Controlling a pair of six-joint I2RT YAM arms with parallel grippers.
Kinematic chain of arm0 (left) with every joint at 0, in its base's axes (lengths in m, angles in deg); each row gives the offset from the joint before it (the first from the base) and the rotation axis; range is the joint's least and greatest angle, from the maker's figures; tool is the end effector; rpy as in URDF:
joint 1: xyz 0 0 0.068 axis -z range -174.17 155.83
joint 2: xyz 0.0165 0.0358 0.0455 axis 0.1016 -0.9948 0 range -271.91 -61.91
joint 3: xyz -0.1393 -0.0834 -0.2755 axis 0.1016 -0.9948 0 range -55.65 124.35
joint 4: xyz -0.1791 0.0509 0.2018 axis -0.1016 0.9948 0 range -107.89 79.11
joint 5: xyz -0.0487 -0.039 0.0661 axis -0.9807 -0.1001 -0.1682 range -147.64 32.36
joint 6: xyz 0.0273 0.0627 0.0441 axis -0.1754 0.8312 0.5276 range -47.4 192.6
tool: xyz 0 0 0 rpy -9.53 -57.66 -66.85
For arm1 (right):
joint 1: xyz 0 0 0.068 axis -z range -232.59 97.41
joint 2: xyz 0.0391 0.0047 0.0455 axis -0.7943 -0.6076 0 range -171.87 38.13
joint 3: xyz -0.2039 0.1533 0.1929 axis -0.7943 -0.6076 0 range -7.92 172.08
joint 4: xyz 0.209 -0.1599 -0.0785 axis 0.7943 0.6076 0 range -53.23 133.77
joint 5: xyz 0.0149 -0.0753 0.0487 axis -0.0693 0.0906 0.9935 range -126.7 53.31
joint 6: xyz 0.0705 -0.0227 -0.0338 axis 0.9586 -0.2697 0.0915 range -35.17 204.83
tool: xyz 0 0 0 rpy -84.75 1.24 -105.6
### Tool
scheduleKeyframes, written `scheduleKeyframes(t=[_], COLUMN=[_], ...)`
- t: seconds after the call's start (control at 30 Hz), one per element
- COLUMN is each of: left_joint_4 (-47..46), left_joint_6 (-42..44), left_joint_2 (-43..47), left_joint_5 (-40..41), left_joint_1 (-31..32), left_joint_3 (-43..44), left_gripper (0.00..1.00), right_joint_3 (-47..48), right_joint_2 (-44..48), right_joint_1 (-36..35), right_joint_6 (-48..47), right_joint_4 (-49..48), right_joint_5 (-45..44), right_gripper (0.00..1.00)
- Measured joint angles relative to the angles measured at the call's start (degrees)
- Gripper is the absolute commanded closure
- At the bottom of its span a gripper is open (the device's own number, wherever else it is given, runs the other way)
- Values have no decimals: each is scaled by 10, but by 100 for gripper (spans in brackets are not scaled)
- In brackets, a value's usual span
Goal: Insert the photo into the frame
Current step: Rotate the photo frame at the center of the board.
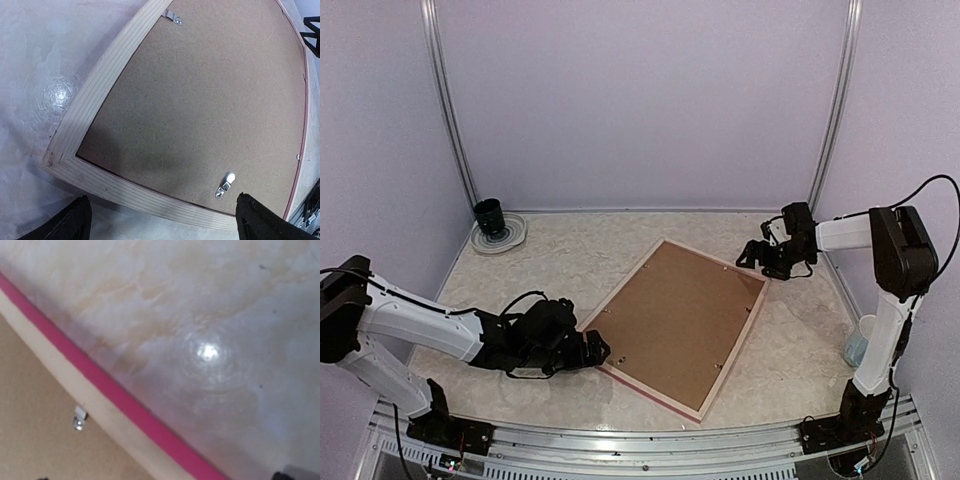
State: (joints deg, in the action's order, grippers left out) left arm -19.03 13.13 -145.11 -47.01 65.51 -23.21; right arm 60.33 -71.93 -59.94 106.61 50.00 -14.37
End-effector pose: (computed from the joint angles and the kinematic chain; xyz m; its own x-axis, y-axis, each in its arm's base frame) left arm 0.1558 -0.2406 0.1519 -0.8741 -0.1823 -0.4503 0.0691 0.8708 -0.4868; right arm 0.4330 0.0830 0.1647 -0.8789 0.2327 -0.4165 -0.0087 0.8650 0.5017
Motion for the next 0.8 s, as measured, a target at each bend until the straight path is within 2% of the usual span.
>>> scheduleKeyframes(t=[0.33,0.8], left_joint_4=[-10,-43], left_joint_6=[20,71], left_joint_2=[-9,-51], left_joint_5=[2,1], left_joint_1=[-32,-107], left_joint_3=[5,28], left_gripper=[1,1], right_joint_3=[-42,-134], right_joint_2=[11,93], right_joint_1=[-2,-30], right_joint_6=[-5,-7], right_joint_4=[-34,-19], right_joint_5=[26,18], right_gripper=[4,4])
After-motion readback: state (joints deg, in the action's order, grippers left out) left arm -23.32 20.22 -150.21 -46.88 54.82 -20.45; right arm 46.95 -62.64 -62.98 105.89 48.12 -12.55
